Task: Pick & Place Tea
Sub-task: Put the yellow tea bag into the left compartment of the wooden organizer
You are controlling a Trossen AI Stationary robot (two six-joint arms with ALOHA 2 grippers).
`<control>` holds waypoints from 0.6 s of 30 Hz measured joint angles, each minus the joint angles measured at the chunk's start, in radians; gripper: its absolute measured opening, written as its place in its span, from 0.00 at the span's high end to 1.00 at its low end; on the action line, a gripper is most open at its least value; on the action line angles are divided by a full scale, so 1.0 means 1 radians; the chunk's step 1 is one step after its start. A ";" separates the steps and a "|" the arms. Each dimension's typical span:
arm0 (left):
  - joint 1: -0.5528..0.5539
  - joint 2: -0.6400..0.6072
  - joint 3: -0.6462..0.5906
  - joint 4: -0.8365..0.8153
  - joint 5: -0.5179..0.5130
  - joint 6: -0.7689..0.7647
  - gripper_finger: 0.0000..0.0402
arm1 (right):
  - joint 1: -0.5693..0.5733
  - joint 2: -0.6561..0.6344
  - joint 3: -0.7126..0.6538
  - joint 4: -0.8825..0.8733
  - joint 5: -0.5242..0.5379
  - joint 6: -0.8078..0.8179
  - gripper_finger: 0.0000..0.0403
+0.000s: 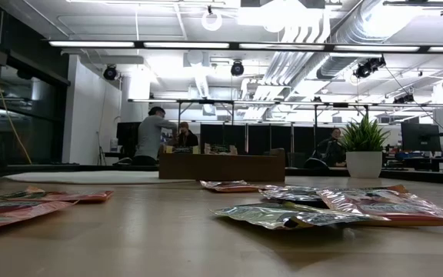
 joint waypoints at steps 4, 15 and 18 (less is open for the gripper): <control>0.006 0.001 -0.001 0.035 0.005 0.009 0.58 | 0.000 0.000 0.000 0.001 0.000 0.000 1.00; 0.017 0.001 -0.001 0.027 0.016 0.002 0.92 | 0.000 0.000 0.000 0.001 0.000 0.000 1.00; 0.017 0.001 -0.001 0.028 0.016 0.004 0.99 | 0.000 0.000 0.000 0.001 0.000 0.000 1.00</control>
